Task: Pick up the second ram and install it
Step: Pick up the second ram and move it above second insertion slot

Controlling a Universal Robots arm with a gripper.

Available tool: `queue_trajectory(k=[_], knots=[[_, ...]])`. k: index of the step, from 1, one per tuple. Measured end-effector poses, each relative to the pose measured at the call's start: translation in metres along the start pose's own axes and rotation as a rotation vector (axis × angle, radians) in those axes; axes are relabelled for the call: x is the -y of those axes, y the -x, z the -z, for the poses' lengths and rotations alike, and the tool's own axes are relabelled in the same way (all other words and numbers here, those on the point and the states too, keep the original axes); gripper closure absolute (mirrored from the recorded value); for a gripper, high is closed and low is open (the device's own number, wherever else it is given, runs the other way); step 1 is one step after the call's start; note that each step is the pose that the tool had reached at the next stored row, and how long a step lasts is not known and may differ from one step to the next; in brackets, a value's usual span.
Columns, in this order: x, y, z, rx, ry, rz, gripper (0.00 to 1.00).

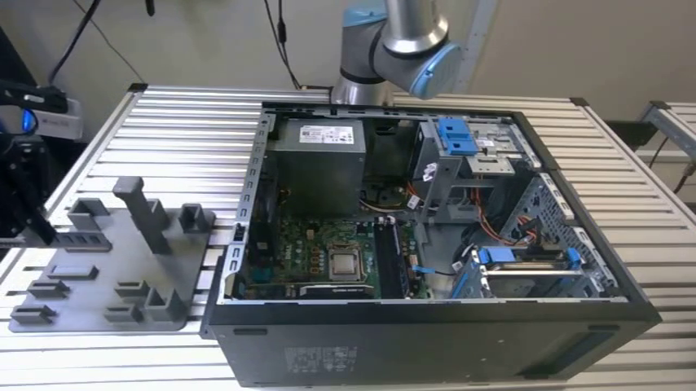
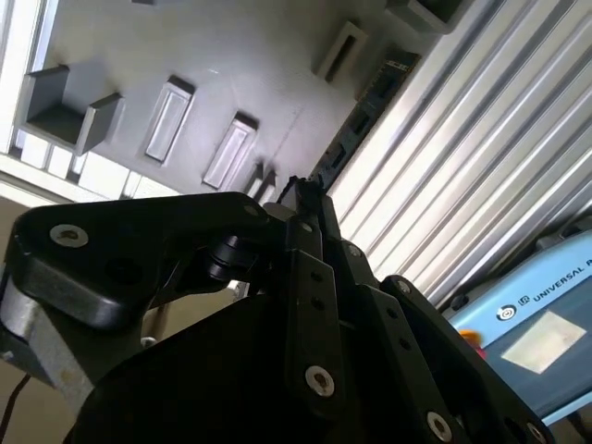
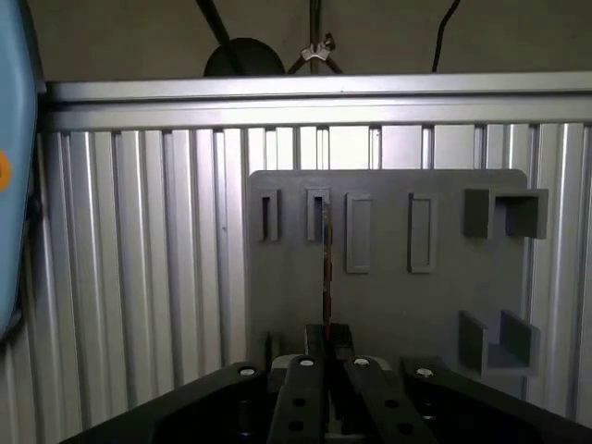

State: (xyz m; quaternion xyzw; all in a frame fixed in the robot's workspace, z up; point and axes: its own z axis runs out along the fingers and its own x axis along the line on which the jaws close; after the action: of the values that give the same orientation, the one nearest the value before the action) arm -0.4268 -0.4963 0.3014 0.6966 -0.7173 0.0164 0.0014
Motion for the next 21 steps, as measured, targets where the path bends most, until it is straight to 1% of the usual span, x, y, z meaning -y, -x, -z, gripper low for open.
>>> queue_trajectory(k=[11,21], knots=[[0.0003,-0.0003,0.0137,-0.0001,0.0002,-0.001,0.85],[0.0005,-0.0006,0.0249,-0.0002,0.0002,-0.004,0.85]])
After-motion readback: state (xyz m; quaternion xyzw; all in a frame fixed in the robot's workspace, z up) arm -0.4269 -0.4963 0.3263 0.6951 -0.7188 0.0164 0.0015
